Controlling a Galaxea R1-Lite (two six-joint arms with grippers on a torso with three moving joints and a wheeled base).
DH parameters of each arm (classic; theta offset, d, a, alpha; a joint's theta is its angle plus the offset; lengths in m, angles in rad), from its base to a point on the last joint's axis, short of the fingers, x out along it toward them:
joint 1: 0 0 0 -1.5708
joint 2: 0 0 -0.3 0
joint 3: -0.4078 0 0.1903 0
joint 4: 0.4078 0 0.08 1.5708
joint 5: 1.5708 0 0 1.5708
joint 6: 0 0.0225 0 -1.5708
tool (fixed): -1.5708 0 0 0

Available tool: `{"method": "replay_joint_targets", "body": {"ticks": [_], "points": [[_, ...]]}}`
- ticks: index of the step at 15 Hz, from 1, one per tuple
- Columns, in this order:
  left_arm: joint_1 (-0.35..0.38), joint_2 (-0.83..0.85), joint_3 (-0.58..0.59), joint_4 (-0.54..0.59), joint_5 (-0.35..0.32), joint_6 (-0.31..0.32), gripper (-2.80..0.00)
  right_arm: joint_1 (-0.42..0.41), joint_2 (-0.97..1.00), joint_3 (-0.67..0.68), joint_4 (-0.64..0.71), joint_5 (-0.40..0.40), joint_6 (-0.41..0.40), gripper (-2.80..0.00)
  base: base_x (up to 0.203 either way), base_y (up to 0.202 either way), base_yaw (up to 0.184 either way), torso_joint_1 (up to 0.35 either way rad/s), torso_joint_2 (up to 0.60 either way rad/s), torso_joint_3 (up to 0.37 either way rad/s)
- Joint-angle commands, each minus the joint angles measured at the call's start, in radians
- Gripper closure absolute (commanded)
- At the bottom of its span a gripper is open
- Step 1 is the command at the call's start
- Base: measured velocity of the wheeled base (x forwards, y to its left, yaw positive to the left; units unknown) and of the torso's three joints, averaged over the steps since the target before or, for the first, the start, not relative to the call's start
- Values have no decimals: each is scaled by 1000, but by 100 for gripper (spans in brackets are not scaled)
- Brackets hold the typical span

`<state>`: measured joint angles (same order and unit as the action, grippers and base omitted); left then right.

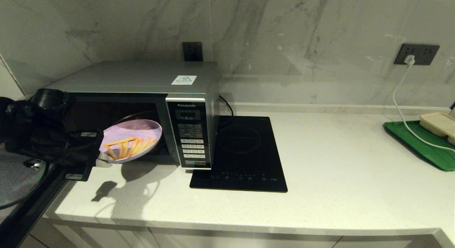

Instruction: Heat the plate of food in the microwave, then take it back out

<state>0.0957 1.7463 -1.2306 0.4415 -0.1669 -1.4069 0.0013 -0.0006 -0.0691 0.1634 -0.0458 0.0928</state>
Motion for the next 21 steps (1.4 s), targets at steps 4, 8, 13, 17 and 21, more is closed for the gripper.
{"method": "replay_joint_targets", "body": {"ticks": [4, 8, 13, 17, 21], "points": [[-1, -192, 146, 2, -24, 0, 0, 0, 0, 0, 1, 0, 1, 0, 0, 0, 0, 0, 0, 0], [-10, -353, 284, 2, -51, 38, 0, 0, 0, 0, 1, 0, 1, 0, 0, 0, 0, 0, 0, 0], [-162, -507, 400, 15, -71, 46, 0, 0, -1, 0, 1, 0, 1, 0, 0, 0, 0, 0, 0, 0], [-352, -544, 429, 10, -68, 49, 0, 0, 1, 0, 1, 0, 1, 0, 0, 0, 0, 0, 0, 0], [-528, -457, 425, 6, -70, 81, 0, 0, -1, 0, 1, 0, 1, 0, 0, 0, 0, 0, 0, 0]]}}
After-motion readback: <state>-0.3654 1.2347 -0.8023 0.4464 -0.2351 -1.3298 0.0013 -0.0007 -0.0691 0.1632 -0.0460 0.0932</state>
